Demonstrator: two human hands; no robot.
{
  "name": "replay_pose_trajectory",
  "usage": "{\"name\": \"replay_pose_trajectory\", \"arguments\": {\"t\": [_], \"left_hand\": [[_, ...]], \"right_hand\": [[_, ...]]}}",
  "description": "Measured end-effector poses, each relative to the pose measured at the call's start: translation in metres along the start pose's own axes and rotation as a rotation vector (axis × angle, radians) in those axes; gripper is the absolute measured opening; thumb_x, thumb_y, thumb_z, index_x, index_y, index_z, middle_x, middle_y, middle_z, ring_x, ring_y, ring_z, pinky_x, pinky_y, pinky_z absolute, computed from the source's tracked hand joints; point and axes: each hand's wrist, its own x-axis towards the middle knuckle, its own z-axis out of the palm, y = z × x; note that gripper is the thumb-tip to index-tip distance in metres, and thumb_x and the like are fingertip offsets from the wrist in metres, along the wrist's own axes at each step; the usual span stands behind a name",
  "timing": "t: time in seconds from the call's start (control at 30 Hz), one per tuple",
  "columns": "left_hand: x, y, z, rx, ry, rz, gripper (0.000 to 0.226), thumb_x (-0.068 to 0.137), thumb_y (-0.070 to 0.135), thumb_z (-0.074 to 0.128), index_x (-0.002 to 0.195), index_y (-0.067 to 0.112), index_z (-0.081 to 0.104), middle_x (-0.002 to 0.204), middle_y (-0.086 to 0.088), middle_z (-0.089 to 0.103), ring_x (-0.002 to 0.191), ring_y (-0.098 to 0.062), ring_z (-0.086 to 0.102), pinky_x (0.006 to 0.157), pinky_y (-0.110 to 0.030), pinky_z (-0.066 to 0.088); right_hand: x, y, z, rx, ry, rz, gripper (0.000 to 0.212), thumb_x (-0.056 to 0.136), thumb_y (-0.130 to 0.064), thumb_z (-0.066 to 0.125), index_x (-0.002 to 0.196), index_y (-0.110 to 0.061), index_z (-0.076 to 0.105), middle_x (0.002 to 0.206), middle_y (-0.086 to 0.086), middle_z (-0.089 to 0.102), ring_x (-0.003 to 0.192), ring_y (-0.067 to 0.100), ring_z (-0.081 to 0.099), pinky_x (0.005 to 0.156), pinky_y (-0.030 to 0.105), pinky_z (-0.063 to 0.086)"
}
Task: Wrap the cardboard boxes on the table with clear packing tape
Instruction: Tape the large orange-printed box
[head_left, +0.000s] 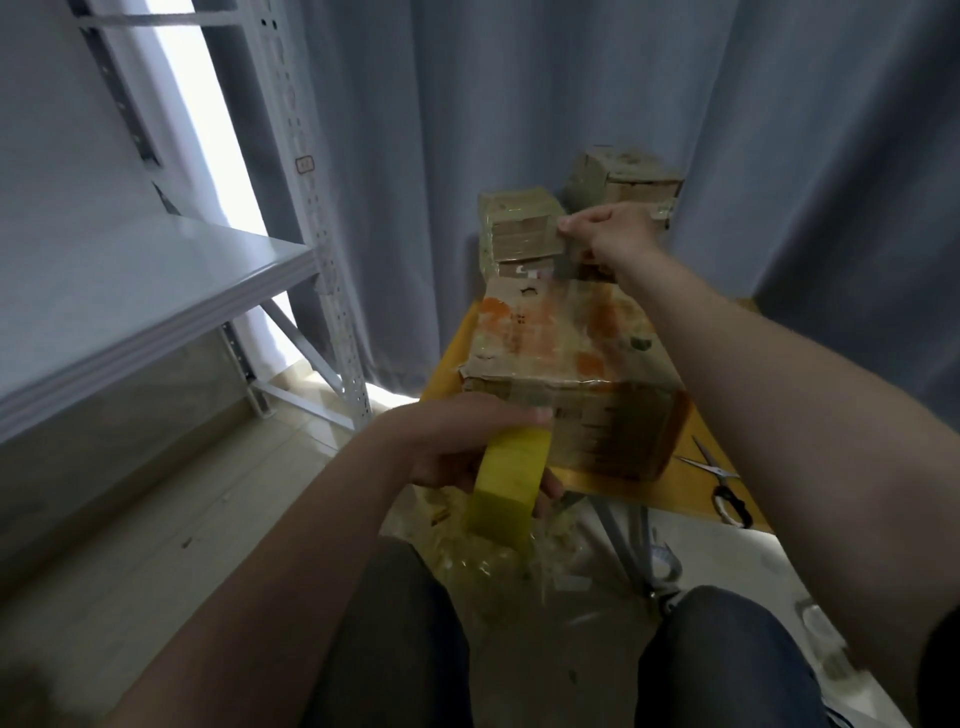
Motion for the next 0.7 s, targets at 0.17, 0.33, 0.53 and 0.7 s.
{"name": "replay_pose_trajectory", "arguments": {"t": [0.17,0.33,0.53,0.7], "left_hand": [[0.003,0.027,-0.013,-0.133,0.005,0.022,0.042,0.106,0.040,0.048,0.128,0.006,0.058,0.106,-0.018,0.077,0.093,-0.029,0.076,0.081,-0.039,0.063],[0.006,0.058,-0.035,-0.263,-0.067,0.092,0.042,0.097,0.036,0.055,0.116,0.001,0.066,0.104,-0.014,0.076,0.091,-0.025,0.076,0.082,-0.037,0.062],[0.020,0.070,-0.054,-0.380,-0.095,0.095,0.039,0.097,0.028,0.059,0.124,0.000,0.059,0.104,-0.014,0.075,0.093,-0.025,0.076,0.084,-0.037,0.064],[0.033,0.073,-0.053,-0.417,-0.050,0.080,0.041,0.093,0.028,0.062,0.123,0.000,0.060,0.101,-0.017,0.077,0.087,-0.027,0.078,0.080,-0.038,0.063]], "right_hand": [[0.032,0.017,0.018,-0.111,-0.042,0.044,0.017,0.090,-0.031,0.080,0.100,-0.018,0.081,0.096,-0.006,0.074,0.089,0.013,0.068,0.081,0.027,0.055],[0.059,0.033,0.030,-0.198,-0.087,0.051,0.020,0.087,-0.037,0.082,0.099,-0.020,0.082,0.098,-0.006,0.073,0.093,0.012,0.063,0.090,0.028,0.050],[0.083,0.058,0.052,-0.252,-0.126,0.054,0.017,0.086,-0.037,0.083,0.095,-0.022,0.083,0.096,-0.003,0.073,0.094,0.015,0.065,0.095,0.033,0.052],[0.099,0.069,0.062,-0.364,-0.158,0.052,0.023,0.085,-0.043,0.082,0.065,-0.038,0.072,0.083,-0.014,0.071,0.092,0.013,0.065,0.095,0.036,0.053]]}}
